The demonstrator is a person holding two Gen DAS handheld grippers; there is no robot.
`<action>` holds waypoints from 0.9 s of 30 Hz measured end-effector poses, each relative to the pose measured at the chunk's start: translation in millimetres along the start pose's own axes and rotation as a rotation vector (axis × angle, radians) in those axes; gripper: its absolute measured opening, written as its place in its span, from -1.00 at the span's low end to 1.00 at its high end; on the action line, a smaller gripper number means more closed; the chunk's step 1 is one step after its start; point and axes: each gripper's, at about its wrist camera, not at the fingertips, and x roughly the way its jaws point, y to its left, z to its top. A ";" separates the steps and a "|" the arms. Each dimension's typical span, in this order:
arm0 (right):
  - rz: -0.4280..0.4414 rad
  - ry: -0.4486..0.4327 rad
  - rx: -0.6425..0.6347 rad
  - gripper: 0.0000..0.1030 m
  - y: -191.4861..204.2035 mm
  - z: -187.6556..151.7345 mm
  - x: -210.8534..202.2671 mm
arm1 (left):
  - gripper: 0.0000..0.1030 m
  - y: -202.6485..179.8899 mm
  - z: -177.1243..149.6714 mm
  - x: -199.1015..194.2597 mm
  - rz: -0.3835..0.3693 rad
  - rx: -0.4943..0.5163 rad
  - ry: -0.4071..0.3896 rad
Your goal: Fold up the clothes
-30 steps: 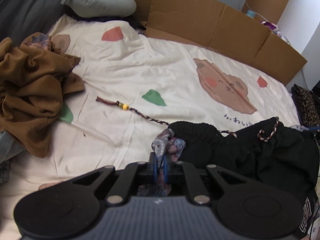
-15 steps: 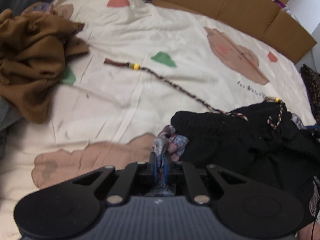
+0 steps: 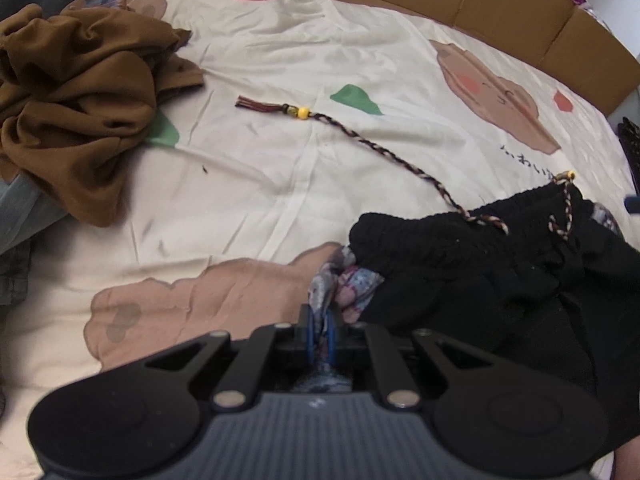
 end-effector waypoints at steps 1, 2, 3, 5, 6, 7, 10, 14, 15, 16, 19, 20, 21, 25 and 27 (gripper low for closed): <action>-0.013 0.000 -0.014 -0.21 -2.3 2.4 5.8 | -0.87 0.4 -0.2 0.4 0.001 0.000 0.002; -0.017 0.011 -0.028 -0.22 -2.5 3.4 12.6 | -0.87 0.6 -0.3 0.4 0.002 0.001 0.004; -0.021 0.022 -0.042 -0.22 -2.7 4.4 19.4 | -0.87 0.7 -0.3 0.3 0.003 0.001 0.005; -0.014 0.032 -0.064 -0.22 -1.7 5.7 29.5 | -0.87 1.4 0.0 0.0 0.005 0.002 0.007; -0.006 0.033 -0.072 -0.22 -0.5 6.1 33.1 | -0.87 2.0 -0.3 0.1 0.006 0.001 0.009; -0.004 0.035 -0.078 -0.22 1.4 6.3 36.6 | -0.87 2.5 -0.7 0.3 0.007 -0.001 0.010; 0.004 0.038 -0.091 -0.22 9.0 6.2 46.6 | -0.87 4.1 -2.1 1.5 0.008 -0.008 0.014; 0.001 0.056 -0.120 -0.24 19.2 3.8 59.3 | -0.87 6.2 -4.1 3.8 0.008 -0.018 0.019; 0.005 0.061 -0.123 -0.24 21.3 3.2 61.6 | -0.87 6.5 -4.1 4.5 0.008 -0.020 0.020; 0.008 0.066 -0.127 -0.24 23.5 2.5 63.8 | -0.87 6.7 -4.0 5.3 0.008 -0.022 0.022; 0.018 0.081 -0.155 -0.24 31.8 0.1 68.8 | -0.86 6.8 -3.6 7.2 0.007 -0.026 0.024; 0.022 0.084 -0.163 -0.24 34.0 -0.5 69.9 | -0.86 6.9 -3.6 7.6 0.005 -0.027 0.024; 0.029 0.088 -0.168 -0.24 36.0 -0.9 70.4 | -0.86 7.0 -3.5 8.0 0.004 -0.028 0.023; 0.065 0.093 -0.191 -0.24 42.9 -2.1 70.8 | -0.85 8.5 -4.0 8.8 -0.004 -0.035 0.019; 0.075 0.089 -0.218 -0.24 46.7 -2.7 71.2 | -0.83 9.7 -4.1 9.0 -0.011 -0.040 0.016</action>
